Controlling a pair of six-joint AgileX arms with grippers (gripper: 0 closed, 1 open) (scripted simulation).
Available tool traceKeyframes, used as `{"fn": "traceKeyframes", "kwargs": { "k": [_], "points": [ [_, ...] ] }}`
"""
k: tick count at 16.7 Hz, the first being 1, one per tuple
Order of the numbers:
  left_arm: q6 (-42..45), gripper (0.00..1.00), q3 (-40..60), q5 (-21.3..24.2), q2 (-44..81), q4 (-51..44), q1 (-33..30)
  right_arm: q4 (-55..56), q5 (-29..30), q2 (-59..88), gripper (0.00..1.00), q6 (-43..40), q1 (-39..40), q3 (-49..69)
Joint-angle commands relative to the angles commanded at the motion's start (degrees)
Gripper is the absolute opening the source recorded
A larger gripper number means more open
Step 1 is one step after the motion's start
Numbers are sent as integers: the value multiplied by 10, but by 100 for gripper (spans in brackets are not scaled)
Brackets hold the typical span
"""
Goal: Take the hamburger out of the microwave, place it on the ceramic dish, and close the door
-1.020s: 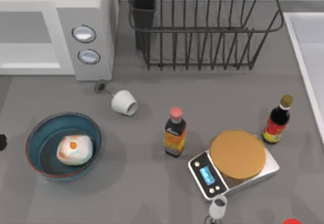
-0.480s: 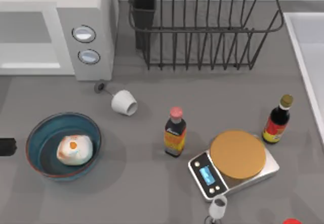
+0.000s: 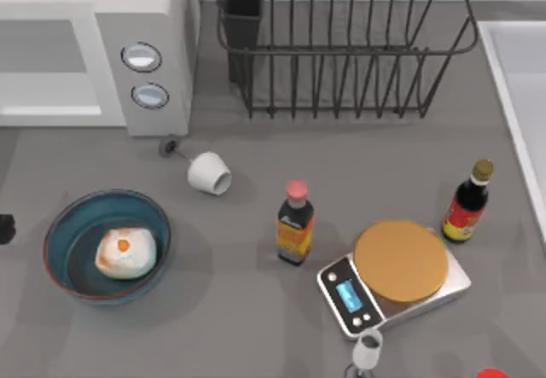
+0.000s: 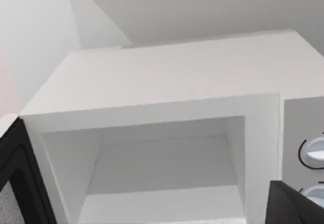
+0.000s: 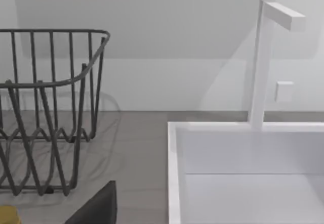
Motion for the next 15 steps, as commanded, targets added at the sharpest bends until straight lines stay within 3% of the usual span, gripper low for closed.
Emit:
{"fn": "traceKeyframes", "kwargs": {
  "k": [3,11,15],
  "points": [
    [85,0,87,77,109,-46,109,0,0,0,100,0,0,0],
    [335,0,370,354,547,-202,544,0,0,0,100,0,0,0],
    [420,0,484,482,738,-268,706,0,0,0,100,0,0,0]
  ]
}}
